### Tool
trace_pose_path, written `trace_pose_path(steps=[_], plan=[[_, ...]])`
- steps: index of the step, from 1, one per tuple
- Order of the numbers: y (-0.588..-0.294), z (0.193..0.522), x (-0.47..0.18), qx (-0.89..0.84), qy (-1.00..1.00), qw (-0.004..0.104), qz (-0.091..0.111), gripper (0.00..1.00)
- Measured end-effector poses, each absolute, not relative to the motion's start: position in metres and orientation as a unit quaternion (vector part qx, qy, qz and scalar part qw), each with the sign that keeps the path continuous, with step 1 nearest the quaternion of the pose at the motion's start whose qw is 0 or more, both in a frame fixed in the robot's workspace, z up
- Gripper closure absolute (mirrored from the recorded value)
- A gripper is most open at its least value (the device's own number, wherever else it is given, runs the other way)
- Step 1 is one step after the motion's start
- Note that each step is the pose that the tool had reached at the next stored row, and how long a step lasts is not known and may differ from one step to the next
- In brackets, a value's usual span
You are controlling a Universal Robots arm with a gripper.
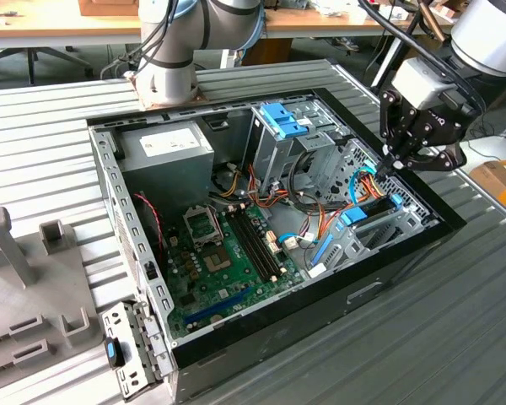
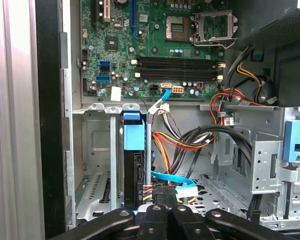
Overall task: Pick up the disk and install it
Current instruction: 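Insert the first disk wire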
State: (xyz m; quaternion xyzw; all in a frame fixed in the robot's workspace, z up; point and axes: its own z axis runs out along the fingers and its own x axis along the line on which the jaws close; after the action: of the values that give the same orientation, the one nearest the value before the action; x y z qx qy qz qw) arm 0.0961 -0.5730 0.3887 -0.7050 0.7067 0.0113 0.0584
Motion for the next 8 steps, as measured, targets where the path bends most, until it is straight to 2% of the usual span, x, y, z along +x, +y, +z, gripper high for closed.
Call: trace_pose_path(steps=[4, 8], plan=[[-0.5732, 0.3883, 0.0962, -0.703, 0.708, 0.064, 0.018, 0.89], [-0.5732, 0.3882, 0.0961, -0.696, 0.713, 0.075, 0.033, 0.89]])
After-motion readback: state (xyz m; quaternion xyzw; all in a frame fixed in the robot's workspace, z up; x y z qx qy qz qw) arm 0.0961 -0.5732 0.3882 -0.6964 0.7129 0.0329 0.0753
